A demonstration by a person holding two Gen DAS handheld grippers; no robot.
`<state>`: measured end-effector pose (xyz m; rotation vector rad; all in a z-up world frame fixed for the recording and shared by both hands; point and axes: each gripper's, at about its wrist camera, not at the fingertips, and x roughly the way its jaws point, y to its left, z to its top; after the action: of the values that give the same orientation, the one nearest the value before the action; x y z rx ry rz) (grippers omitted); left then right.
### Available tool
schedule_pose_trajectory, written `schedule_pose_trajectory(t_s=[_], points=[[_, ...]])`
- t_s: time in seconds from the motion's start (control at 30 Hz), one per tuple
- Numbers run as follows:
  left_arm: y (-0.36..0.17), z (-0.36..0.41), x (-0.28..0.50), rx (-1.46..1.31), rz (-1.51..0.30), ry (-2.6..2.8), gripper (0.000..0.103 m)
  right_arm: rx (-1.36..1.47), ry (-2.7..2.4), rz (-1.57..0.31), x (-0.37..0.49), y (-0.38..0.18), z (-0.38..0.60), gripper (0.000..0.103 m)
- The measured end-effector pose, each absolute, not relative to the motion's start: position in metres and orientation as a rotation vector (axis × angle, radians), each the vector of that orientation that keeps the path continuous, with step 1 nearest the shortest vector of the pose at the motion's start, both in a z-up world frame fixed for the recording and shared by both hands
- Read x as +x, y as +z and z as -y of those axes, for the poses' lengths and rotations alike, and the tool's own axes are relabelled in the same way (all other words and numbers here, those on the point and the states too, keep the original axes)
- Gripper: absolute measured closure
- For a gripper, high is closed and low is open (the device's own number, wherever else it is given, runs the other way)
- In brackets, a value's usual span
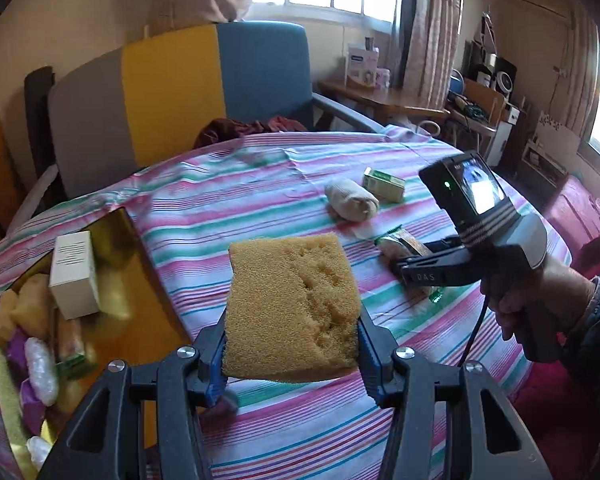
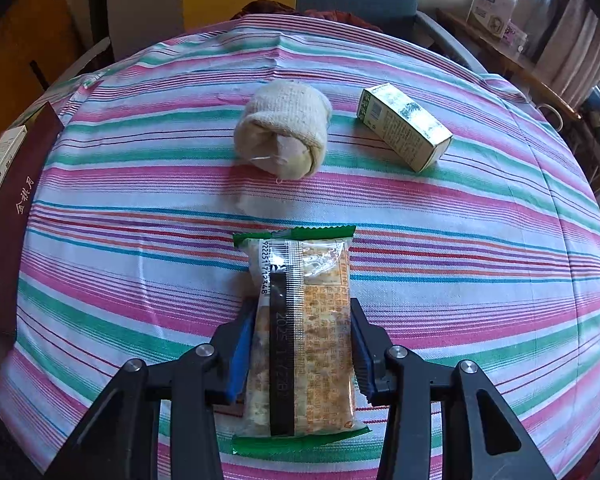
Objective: Organize objects
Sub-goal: 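Carry the yellow sponge over the gold tray with the left tool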
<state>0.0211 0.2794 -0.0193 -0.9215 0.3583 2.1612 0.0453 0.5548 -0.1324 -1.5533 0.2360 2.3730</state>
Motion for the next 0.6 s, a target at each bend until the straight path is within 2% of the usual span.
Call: schedule_pose_trajectory(t_s=[0.6], points=[[-0.007,-0.201,-0.008,-0.95,-0.246,2.35,0.05,-1.495,2.38,-0.17,0.017,-0.14,-0.537,0.059]])
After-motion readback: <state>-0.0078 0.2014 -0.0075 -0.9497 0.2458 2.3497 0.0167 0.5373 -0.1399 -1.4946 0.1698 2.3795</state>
